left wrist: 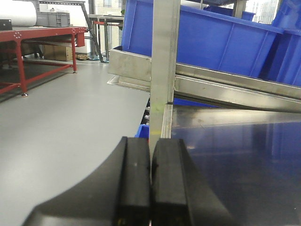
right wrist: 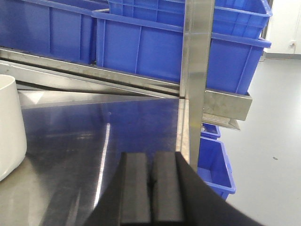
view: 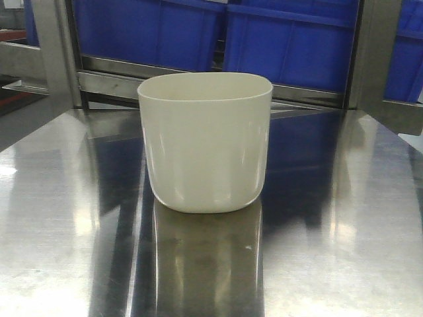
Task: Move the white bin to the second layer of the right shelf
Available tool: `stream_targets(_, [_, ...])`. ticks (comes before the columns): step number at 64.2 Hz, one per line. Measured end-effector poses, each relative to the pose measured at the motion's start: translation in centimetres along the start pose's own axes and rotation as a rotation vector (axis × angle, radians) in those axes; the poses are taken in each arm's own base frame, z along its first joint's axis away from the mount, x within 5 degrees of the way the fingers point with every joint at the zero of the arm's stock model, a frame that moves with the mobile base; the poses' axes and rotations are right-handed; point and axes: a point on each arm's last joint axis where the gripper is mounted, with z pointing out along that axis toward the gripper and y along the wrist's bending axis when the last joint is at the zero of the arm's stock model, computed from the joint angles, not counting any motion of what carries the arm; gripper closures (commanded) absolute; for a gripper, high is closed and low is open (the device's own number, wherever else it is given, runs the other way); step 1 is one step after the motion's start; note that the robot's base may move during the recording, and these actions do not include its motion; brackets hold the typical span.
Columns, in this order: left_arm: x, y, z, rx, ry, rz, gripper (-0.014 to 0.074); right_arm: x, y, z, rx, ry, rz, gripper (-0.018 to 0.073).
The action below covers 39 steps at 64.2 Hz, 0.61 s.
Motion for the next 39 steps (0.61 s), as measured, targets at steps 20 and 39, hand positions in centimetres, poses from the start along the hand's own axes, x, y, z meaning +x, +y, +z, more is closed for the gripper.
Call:
stream_targets(20, [0.00,0.00,0.00,0.000,0.000,0.000,0.0512,0.00,0.00,0.00,0.000,0.000,0.000,0.0510])
stream_targets(39, [0.00,0.00,0.00,0.000,0.000,0.000,0.0512,-0.22,-0.05,-0.28,0.008,0.122,-0.068,0.0510])
